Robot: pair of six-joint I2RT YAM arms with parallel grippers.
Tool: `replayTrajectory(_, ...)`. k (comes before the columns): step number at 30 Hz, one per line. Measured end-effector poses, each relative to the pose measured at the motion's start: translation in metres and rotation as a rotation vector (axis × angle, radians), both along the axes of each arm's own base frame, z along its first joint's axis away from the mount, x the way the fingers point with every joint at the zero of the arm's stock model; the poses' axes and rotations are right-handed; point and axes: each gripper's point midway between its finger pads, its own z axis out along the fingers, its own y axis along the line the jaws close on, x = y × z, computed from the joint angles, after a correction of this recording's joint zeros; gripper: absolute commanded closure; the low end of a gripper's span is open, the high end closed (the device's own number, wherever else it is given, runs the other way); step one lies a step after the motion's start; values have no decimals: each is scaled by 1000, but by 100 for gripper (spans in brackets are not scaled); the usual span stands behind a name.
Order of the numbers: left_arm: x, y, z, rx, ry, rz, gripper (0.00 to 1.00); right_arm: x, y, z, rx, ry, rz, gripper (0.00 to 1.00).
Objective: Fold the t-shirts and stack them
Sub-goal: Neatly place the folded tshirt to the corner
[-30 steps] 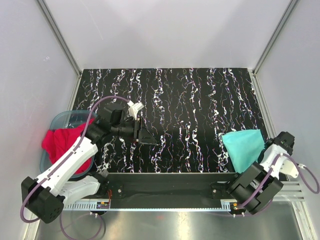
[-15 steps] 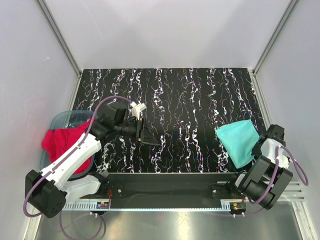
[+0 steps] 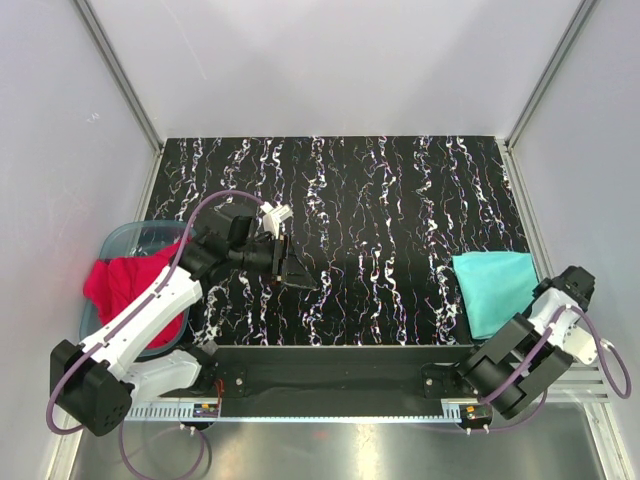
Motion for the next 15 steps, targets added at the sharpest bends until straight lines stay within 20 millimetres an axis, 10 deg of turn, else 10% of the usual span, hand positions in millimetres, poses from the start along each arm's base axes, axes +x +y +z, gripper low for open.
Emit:
replayTrajectory(10,0,-1,1,-6,-2,-4,58,-16,-8,1,-23,33,37,100)
replayTrajectory(15,0,-1,1,-6,-2,-5,58,-19,-8,2,-16,83,103,63)
